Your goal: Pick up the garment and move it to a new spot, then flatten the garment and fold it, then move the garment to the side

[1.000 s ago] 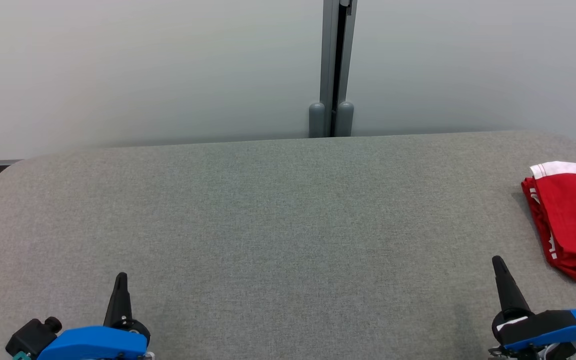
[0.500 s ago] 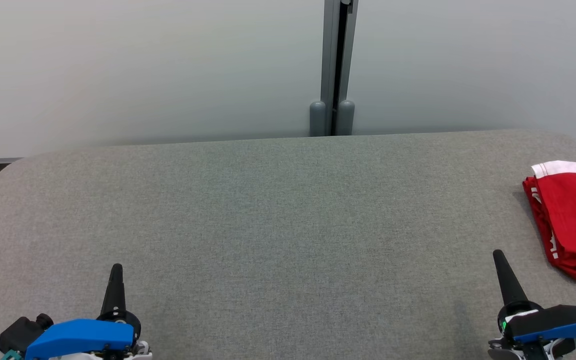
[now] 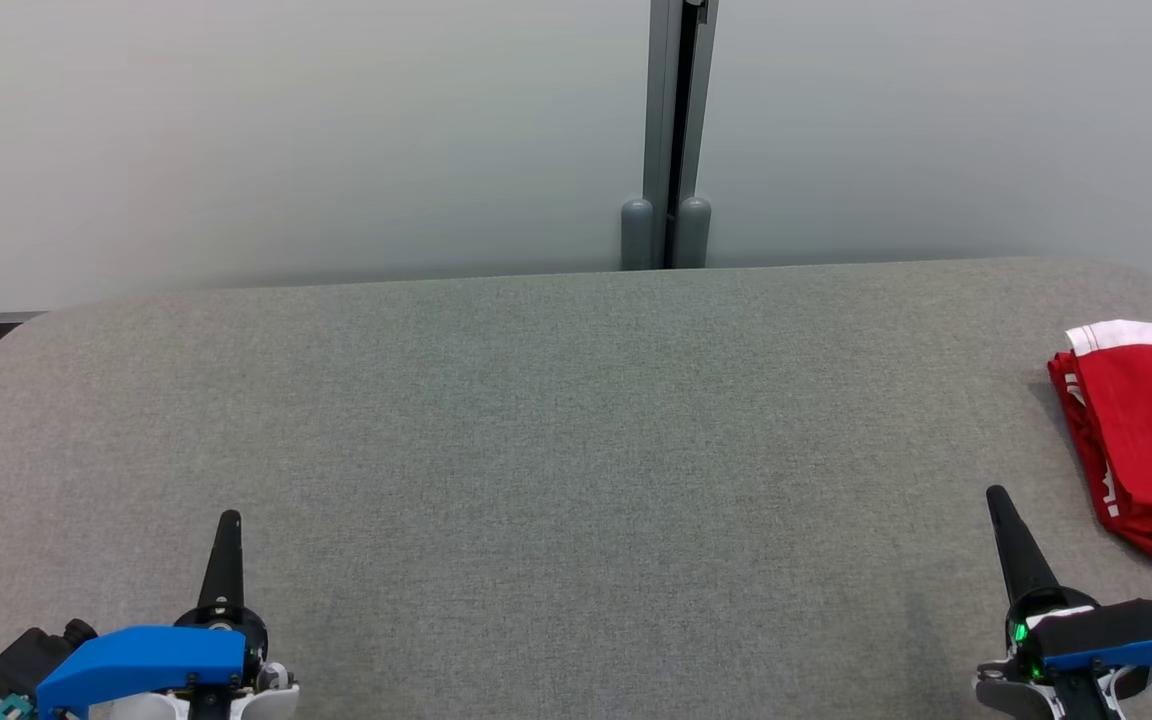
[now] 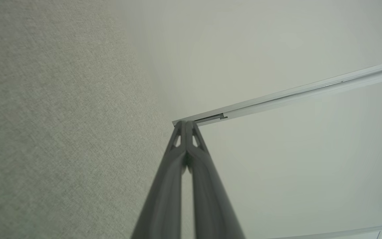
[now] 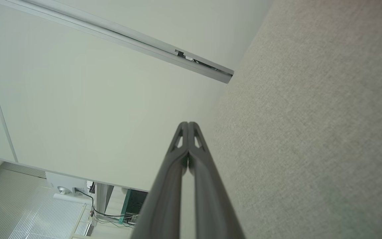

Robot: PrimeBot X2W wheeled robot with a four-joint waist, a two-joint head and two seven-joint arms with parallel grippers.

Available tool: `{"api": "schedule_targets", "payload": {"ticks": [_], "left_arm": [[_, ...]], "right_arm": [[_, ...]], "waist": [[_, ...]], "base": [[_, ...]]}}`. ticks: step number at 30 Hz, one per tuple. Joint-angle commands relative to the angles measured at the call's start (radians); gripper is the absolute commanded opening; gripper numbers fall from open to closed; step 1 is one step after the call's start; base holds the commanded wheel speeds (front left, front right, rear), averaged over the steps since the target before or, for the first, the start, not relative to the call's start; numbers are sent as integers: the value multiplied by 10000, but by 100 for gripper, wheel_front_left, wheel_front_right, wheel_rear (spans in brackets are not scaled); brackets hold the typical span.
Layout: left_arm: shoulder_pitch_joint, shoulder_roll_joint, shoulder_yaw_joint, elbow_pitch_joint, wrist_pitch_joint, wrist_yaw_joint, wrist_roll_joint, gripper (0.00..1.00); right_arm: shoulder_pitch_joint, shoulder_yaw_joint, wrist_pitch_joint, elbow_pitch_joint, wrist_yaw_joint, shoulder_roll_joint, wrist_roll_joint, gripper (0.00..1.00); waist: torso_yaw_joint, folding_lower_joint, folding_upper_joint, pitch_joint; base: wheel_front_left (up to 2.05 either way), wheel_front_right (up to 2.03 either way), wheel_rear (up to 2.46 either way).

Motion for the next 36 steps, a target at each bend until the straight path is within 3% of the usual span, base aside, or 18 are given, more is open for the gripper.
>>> {"api": "schedule_targets", "payload": {"ticks": [1,36], "left_arm": [[-242,12,104,-139,66,-62,-234,0],[-476,-68,465,-521,789,-89,-2772,0]], "right_arm": [[-186,-36,43,-115,3,18,287,0],[-371,-133,493,-153,4,105,3046,0]], "waist": [[2,1,0,5],[48,0,0,110]], "base": [[0,0,0],[0,0,0]]}}
